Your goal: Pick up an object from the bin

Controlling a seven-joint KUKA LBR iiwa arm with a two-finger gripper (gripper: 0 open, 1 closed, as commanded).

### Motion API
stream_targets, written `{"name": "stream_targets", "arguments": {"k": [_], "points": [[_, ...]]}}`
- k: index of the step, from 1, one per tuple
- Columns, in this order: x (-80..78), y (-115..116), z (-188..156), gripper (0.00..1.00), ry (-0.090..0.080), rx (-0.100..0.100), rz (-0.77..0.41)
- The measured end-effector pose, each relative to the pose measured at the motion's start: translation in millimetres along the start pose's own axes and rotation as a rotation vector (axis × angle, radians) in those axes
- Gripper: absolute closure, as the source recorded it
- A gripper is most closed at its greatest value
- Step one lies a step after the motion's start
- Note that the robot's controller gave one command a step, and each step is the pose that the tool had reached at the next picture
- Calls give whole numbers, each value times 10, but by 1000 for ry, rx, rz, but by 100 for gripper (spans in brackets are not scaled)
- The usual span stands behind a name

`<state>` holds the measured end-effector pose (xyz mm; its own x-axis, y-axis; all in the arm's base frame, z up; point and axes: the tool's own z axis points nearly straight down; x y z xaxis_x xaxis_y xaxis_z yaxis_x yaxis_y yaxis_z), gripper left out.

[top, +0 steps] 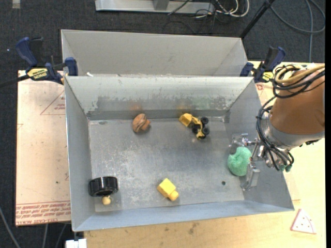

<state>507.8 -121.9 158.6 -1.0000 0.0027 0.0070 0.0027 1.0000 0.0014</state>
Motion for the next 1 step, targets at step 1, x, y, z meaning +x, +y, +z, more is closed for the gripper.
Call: {"name": "stream_targets", "arguments": {"k": [1], "points": [[-19, 7, -43, 0, -8, 1, -3]]}}
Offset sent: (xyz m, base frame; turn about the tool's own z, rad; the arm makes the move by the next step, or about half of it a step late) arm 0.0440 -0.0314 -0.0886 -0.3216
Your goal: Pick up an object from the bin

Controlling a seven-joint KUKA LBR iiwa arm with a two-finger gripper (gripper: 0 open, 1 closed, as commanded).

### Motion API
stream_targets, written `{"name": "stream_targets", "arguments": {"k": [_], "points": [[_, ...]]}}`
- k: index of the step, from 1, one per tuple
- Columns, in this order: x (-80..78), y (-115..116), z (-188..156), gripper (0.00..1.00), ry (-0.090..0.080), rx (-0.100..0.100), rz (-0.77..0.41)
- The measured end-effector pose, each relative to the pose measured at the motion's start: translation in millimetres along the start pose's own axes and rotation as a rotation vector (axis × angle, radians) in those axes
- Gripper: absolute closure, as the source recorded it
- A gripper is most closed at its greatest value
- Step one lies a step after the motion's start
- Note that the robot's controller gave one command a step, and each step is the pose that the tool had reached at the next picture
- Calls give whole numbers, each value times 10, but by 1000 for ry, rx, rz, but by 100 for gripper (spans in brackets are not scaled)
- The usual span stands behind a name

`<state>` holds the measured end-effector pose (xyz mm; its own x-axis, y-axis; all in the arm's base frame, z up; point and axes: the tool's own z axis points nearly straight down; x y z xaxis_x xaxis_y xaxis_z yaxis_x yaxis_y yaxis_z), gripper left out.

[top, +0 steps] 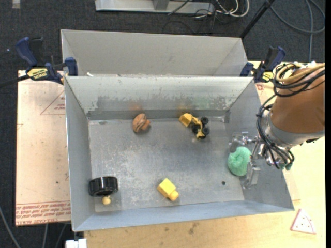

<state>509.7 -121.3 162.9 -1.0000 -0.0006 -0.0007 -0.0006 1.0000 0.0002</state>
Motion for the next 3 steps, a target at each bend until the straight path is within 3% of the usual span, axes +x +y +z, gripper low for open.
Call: {"name": "stream_targets", "arguments": {"k": [1, 2, 3], "points": [[-223, -143, 397, 0, -8, 2, -154], [-511, -270, 935, 0, -4, -1, -210], [-801, -311, 507, 0, -8, 2, -337]]}}
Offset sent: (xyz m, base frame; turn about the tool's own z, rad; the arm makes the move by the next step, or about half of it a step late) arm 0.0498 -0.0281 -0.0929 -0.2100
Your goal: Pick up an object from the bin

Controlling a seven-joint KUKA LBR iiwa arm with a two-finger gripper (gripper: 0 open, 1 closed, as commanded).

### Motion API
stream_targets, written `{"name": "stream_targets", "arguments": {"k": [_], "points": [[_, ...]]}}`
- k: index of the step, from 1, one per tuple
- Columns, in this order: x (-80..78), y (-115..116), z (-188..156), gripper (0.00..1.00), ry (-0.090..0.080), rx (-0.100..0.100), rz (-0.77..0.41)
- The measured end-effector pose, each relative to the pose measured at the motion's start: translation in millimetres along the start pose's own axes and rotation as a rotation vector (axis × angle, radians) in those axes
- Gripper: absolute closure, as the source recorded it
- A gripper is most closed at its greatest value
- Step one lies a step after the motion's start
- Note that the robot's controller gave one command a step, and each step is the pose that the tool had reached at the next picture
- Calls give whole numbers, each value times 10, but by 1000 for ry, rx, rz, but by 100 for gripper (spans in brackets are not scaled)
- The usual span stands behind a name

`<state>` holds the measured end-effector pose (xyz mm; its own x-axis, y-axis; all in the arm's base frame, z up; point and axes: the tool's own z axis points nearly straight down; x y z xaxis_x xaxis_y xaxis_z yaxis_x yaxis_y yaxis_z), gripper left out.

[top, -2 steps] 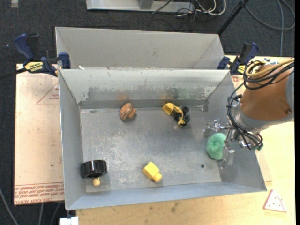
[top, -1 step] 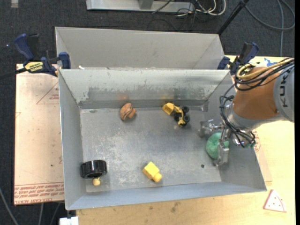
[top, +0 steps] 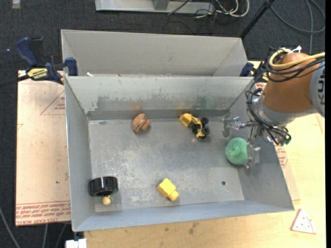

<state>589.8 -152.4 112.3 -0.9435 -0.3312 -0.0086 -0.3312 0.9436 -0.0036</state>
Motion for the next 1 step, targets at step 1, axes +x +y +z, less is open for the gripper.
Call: {"name": "stream_targets", "arguments": {"k": [1], "points": [[113, 54, 334, 0, 5, -8, -91]]}}
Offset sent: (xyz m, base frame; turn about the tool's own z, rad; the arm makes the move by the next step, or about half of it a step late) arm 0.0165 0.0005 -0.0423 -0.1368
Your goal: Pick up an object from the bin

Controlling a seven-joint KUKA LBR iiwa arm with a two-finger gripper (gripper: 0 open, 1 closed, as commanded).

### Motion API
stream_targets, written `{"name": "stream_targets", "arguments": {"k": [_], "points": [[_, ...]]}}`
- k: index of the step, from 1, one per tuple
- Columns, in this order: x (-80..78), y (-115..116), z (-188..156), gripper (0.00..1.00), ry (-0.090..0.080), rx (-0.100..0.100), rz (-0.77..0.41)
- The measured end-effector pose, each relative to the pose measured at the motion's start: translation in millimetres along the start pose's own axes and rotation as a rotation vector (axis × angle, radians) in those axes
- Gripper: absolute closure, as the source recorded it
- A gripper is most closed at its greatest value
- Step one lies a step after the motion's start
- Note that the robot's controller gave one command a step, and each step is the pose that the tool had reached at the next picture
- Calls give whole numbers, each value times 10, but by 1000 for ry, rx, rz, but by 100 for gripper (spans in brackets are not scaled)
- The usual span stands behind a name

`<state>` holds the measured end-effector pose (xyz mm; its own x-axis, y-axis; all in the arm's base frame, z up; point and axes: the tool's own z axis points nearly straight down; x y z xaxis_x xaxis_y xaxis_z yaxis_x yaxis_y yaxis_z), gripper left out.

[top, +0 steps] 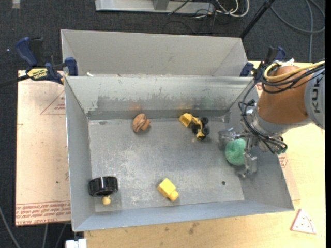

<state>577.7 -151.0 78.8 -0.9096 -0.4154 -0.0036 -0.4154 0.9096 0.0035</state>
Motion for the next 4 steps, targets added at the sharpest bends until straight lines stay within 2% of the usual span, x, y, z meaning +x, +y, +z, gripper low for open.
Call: {"name": "stream_targets", "arguments": {"k": [1, 3, 4], "points": [[-282, -108, 86, 100, -2, 2, -44], [-270, -99, 49, 100, 2, -1, -45], [-256, -88, -133, 100, 8, -4, -45]]}}
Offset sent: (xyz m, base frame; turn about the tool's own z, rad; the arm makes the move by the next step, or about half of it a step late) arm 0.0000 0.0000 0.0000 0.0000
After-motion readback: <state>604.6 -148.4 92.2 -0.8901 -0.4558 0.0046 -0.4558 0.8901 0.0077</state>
